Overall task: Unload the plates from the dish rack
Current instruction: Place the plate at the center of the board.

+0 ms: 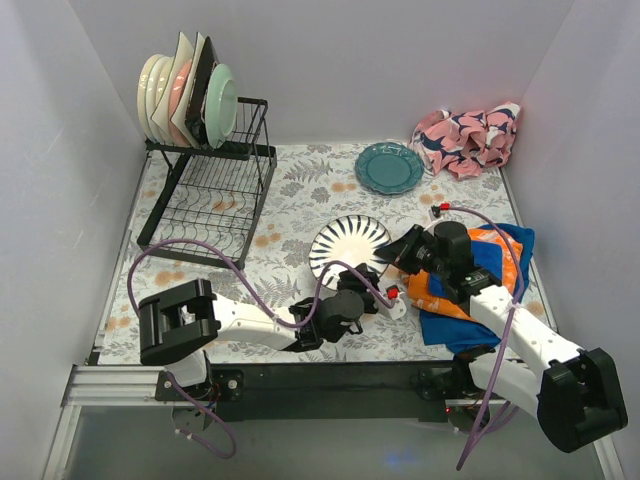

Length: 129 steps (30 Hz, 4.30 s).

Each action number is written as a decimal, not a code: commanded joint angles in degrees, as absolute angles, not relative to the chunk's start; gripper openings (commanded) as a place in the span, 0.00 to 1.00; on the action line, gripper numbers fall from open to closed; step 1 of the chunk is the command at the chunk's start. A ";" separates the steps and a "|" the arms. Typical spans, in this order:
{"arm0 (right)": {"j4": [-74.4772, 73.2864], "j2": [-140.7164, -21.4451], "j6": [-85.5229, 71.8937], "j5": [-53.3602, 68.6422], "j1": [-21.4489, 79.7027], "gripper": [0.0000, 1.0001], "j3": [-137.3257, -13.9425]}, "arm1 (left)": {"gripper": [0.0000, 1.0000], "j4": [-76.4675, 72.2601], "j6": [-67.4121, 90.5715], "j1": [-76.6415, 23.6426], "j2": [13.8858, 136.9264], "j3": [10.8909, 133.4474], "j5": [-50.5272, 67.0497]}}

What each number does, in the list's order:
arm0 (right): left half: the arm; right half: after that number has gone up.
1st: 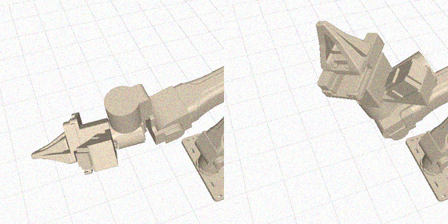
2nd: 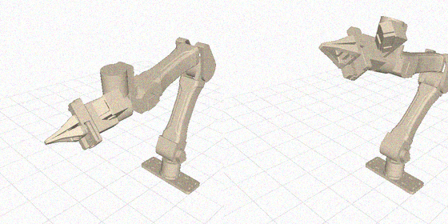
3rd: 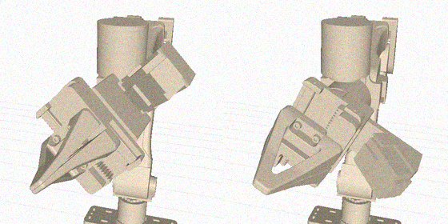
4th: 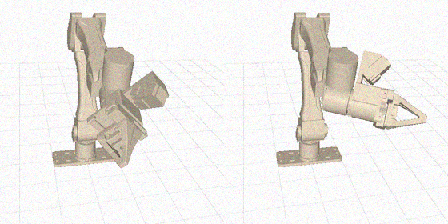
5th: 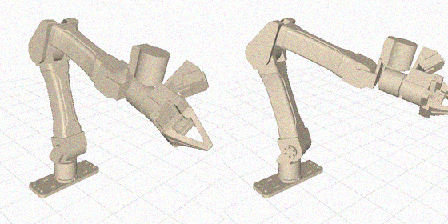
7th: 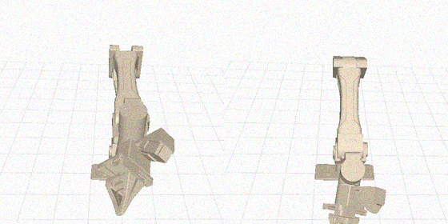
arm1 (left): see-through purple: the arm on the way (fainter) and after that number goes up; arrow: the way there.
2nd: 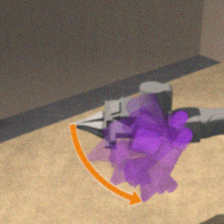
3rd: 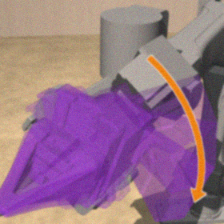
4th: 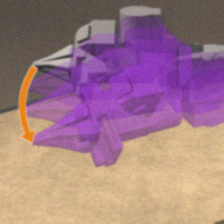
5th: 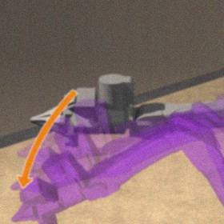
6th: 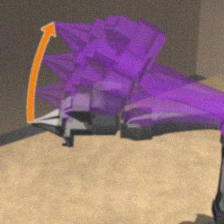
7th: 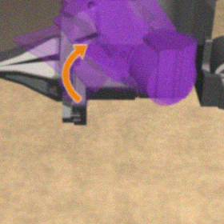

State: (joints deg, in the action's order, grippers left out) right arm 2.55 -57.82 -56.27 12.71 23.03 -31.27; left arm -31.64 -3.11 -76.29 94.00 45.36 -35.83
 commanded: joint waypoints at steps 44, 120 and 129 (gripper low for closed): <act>46.85 -126.55 -59.50 2.73 23.20 0.01 -84.11 | 0.63 7.12 59.59 -74.00 30.76 37.09 -20.04; 22.15 -104.43 -44.30 8.07 23.38 0.36 -64.10 | 0.67 20.91 54.16 -74.00 38.30 55.26 -48.68; 19.78 -76.84 -37.71 16.62 26.10 0.98 -44.58 | 0.68 21.45 44.30 -71.21 53.86 69.95 -45.89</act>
State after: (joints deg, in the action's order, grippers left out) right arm 20.40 -87.15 -42.50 13.15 24.14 -50.13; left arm 19.68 49.82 -73.97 46.78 65.45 -46.78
